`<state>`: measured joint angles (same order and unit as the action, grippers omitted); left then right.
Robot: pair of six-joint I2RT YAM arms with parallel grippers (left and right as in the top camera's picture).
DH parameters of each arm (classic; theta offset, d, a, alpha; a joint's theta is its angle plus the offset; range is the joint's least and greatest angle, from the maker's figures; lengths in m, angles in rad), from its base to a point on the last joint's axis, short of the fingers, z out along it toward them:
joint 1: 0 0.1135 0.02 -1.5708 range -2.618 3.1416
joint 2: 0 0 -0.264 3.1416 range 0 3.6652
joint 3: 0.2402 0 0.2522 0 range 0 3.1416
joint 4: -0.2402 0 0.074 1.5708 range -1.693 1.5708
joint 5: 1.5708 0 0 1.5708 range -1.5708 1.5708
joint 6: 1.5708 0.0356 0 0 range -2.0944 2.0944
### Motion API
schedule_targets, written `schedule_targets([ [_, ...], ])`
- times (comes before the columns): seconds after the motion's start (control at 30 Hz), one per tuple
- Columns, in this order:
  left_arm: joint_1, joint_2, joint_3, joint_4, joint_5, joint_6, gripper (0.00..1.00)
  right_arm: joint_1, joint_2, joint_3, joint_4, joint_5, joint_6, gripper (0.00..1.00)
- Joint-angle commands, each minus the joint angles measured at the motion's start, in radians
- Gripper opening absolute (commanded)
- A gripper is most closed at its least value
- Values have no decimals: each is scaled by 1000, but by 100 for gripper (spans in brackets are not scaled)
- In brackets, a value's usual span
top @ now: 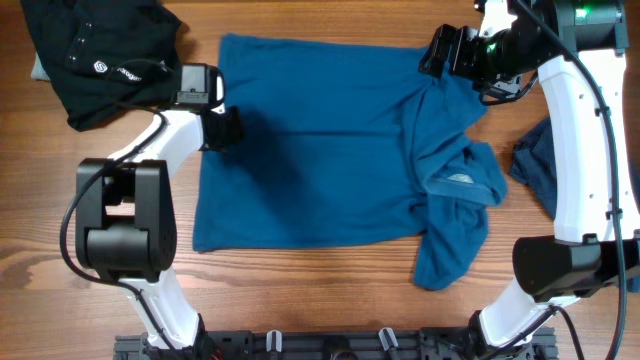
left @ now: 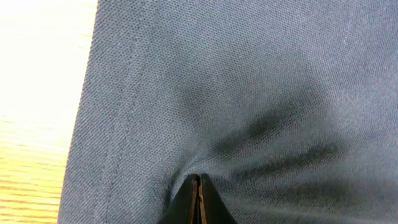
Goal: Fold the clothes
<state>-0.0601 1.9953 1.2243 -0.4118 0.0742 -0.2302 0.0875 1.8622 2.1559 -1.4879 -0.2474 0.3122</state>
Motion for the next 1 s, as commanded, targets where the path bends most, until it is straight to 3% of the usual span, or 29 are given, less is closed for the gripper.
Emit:
schedule_targets([
  [0.0, 24, 10, -14, -16, 3, -5, 15, 5, -28, 2, 1, -16, -18, 100],
  [0.1, 17, -15, -14, -24, 67, -6, 24, 5, -28, 2, -3, -16, -17, 99],
  [0.43, -29, -227, -14, -204, 145, -16, 32, 6, -28, 2, -47, -7, -14, 100],
  [0.5, -35, -245, -14, -241, 142, -30, 41, 16, -28, 2, -75, 40, -13, 100],
  [0.57, -40, -253, -14, -277, 143, -51, 68, 36, -28, 2, -115, 125, 12, 99],
  [0.6, -41, -255, -14, -293, 143, -60, 70, 53, -28, 0, -121, 171, 28, 99],
  [0.87, -47, -317, -14, -396, 165, -69, 70, 239, -62, -5, -121, 304, 100, 100],
  [0.97, -59, -396, -14, -506, 174, -71, 70, 306, -85, -5, -121, 304, 128, 100],
])
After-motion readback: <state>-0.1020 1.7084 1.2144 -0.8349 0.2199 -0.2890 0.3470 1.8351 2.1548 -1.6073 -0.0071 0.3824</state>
